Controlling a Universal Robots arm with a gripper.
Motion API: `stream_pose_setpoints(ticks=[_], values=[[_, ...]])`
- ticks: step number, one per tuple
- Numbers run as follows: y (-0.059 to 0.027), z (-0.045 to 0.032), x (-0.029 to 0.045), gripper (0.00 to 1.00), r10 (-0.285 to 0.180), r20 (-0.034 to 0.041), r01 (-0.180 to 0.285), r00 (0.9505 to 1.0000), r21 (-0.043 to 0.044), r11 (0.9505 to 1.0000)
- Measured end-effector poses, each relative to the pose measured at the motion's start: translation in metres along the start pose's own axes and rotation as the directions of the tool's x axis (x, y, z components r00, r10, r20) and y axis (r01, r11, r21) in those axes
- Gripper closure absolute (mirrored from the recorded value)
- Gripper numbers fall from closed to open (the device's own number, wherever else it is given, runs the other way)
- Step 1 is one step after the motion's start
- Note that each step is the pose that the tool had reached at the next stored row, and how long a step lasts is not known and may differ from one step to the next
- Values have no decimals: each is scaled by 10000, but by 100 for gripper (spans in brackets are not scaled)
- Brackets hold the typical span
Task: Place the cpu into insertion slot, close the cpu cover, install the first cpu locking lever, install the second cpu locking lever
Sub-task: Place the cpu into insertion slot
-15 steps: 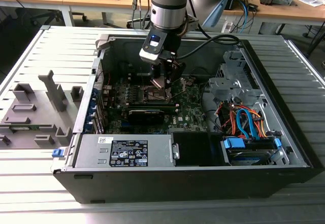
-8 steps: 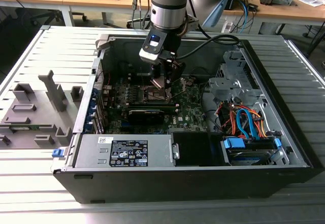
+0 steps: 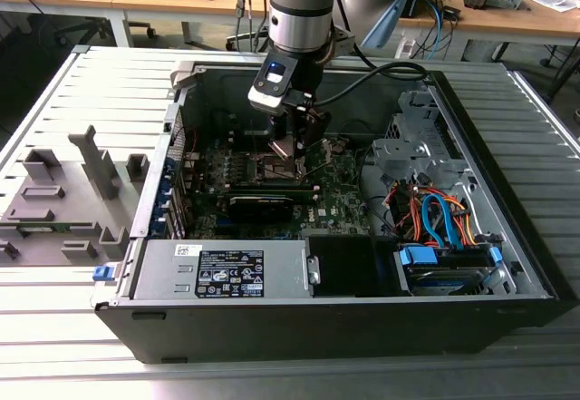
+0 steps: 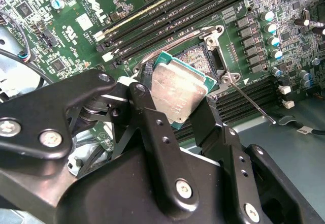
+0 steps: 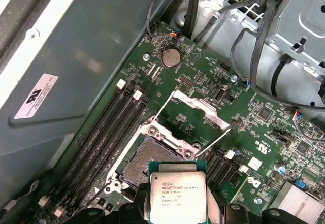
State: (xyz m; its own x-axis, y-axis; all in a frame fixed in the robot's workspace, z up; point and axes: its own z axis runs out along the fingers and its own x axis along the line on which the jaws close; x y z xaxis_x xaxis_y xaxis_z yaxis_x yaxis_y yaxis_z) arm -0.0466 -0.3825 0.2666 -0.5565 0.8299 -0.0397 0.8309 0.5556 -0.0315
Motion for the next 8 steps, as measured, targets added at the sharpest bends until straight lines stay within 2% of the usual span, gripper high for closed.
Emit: stream_pose_setpoints(ticks=[8], values=[[0, 0, 0, 46, 57, -2, -57, 10000, 2, 10000]])
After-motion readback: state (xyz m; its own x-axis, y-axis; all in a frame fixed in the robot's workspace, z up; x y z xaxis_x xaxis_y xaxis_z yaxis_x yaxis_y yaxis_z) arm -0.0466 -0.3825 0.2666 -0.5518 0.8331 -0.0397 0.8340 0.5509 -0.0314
